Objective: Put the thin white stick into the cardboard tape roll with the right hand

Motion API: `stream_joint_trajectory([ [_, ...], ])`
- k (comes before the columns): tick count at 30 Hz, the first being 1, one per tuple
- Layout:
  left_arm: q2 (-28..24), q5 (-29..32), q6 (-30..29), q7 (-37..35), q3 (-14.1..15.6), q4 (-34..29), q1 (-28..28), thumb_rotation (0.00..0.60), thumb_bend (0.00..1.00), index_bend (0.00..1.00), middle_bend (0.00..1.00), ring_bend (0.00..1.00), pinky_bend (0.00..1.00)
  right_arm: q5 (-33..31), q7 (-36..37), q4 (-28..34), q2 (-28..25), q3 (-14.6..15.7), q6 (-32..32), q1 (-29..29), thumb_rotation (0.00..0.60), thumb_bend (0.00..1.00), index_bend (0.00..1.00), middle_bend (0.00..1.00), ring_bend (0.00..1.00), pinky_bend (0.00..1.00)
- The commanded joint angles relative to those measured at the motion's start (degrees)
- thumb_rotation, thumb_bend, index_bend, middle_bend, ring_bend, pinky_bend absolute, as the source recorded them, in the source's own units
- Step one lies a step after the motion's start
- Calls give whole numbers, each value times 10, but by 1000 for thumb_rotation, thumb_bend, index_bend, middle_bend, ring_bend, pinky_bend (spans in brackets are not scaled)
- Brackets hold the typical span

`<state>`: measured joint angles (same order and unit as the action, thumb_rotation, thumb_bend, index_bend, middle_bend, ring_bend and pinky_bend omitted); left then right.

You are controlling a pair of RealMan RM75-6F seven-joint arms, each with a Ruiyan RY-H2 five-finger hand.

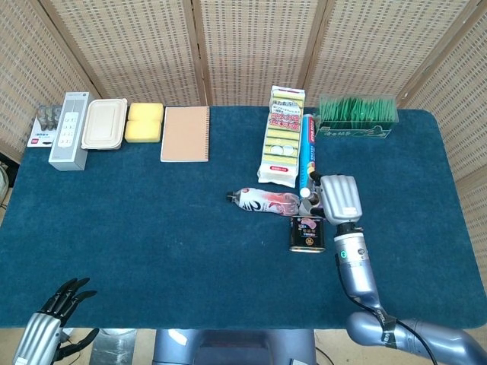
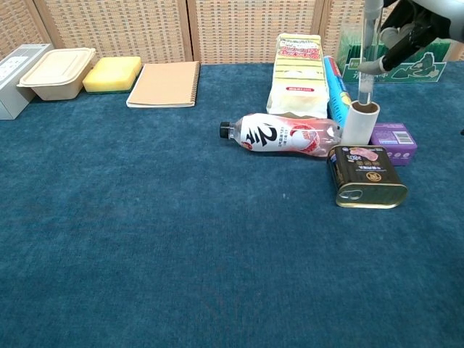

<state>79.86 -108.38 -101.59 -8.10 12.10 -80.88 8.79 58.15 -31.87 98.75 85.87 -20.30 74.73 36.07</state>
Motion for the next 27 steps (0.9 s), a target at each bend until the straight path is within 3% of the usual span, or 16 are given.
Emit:
stream_joint_trajectory([
  [1,-1,-1,-2,-2,0,1,0,600,181,235,146,105,257,-5,-13,19,-13,0,3,0,600,353,690,841,844,583],
  [16,-9,2,-4,-15,-2,-1,-3,600,181,235,146,104,258,-65,-78,137,-105,-6,1,3,600,353,690,841,844,585],
  [27,-10,-3,-6,-11,-1,-4,-3,600,181,235,146,104,258,-103,-82,178,-156,-15,2,12,600,354,698,865,870,610],
])
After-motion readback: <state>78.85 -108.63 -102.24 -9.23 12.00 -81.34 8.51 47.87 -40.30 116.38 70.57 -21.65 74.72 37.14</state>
